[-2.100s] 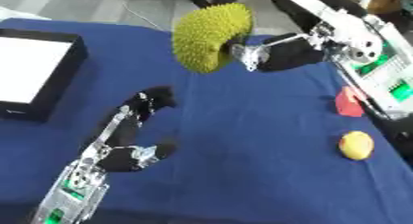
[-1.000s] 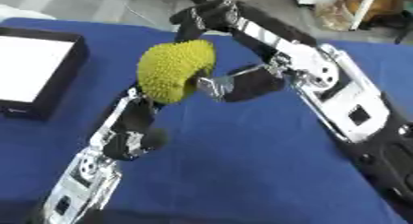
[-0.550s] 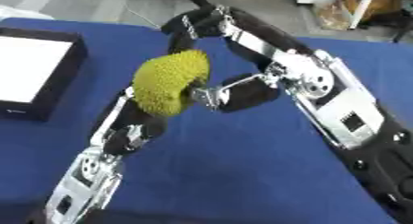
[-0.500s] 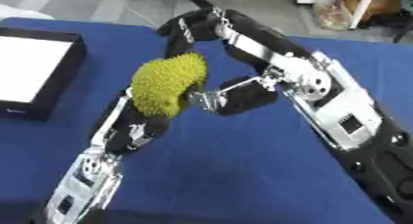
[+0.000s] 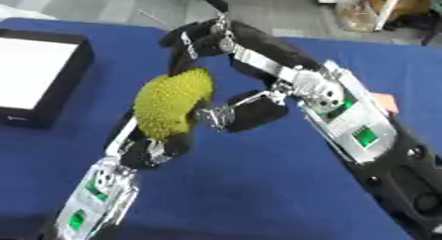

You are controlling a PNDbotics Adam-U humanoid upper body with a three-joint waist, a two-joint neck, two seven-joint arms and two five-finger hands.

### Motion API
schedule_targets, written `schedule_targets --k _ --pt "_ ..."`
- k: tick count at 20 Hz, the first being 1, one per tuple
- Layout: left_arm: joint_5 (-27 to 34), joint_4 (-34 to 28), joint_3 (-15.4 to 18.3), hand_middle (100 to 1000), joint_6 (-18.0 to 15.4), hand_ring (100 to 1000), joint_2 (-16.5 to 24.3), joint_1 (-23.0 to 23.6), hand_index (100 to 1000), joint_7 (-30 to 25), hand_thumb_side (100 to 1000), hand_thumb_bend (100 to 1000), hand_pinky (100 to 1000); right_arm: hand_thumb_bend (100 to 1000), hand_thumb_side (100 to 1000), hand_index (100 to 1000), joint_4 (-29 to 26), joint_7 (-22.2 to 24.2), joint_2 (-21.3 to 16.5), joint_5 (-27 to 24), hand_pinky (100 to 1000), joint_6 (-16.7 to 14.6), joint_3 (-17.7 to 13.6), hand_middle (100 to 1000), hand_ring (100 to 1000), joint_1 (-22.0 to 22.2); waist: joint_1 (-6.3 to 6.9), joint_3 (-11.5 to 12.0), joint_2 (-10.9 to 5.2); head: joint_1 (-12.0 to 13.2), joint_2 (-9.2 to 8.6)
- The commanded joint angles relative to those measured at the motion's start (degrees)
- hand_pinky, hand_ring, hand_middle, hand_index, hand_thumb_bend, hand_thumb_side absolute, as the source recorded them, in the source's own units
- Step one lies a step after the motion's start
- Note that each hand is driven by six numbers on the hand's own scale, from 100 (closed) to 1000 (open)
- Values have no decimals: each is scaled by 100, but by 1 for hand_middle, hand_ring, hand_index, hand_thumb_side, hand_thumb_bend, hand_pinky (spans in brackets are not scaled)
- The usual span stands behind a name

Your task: Pick up the objects with one hand, pass them to the other hand, and then place them into the box on the other side of the table.

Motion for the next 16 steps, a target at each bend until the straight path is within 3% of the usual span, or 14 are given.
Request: schedule_targets --k 1,5,8,9,11,15,16 --pt "248 -136 -28 634 -57 896 -62 -45 837 -118 441 752 956 100 100 180 -8 9 -33 1 760 -72 -42 602 875 -45 8 0 -48 -21 -12" --pt "514 -113 -11 570 -95 846 -69 -37 765 -93 385 577 941 100 100 178 -4 63 -45 -35 762 -109 -48 634 880 -32 5 -7 -53 -17 -12" --pt "660 -91 1 450 -91 734 -70 -36 642 21 334 282 894 100 100 178 -14 94 -55 -52 767 -110 -57 661 886 -24 4 -17 -57 -10 -12" --pt "699 -82 3 443 -82 727 -69 -37 635 91 331 270 892 100 100 179 -14 108 -57 -54 767 -111 -58 662 887 -22 4 -21 -59 -5 -12" --pt "756 -68 1 363 -59 654 -68 -34 553 231 306 134 867 100 100 191 -9 130 -66 -53 771 -112 -60 681 892 -18 5 -28 -59 0 -12" --pt "861 -60 -15 257 -2 600 -63 -44 460 489 281 100 851 100 100 309 -26 178 -89 -112 782 -132 -63 726 904 -14 14 -45 -58 27 -12" --pt "873 -65 -16 241 8 591 -61 -48 447 525 275 100 849 100 100 393 -41 199 -96 -135 786 -139 -66 749 909 -14 18 -48 -59 33 -12"
